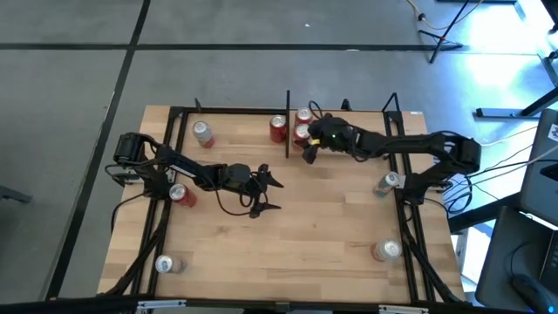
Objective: Place canned beverage on shelf
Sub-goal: Put the red soda can on the shelf aligned with the other red soda can
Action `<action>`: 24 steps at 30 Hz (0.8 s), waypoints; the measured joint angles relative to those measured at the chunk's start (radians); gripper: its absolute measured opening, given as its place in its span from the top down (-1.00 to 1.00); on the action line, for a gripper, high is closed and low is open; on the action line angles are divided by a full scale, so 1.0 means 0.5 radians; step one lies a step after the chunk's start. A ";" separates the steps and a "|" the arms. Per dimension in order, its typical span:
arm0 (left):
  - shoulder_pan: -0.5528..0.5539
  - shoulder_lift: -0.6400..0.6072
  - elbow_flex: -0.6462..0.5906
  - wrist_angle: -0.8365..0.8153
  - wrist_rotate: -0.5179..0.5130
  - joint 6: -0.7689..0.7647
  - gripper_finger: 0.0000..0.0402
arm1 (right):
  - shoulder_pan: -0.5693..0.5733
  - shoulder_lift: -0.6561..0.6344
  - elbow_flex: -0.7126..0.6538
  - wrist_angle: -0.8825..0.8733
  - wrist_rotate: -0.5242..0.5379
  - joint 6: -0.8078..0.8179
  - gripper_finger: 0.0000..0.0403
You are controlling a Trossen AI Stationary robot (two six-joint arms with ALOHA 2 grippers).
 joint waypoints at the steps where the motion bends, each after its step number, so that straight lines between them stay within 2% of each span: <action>1: 0.000 0.000 0.000 0.000 0.000 0.000 -0.66 | 0.000 0.021 0.014 -0.003 0.017 0.001 -0.31; 8: 0.000 0.000 0.000 -0.001 0.001 -0.002 -0.66 | -0.033 0.115 0.045 -0.024 0.091 0.003 -0.31; 17: 0.000 0.000 0.000 -0.002 0.001 -0.002 -0.66 | -0.108 0.173 0.052 -0.003 -0.046 -0.013 -0.32; 20: 0.000 0.000 0.000 -0.002 0.001 -0.002 -0.66 | -0.104 0.174 0.052 -0.003 -0.042 -0.048 -0.38; 24: 0.000 0.000 0.000 -0.002 0.001 -0.002 -0.66 | -0.104 0.174 0.052 -0.011 -0.043 -0.051 -0.58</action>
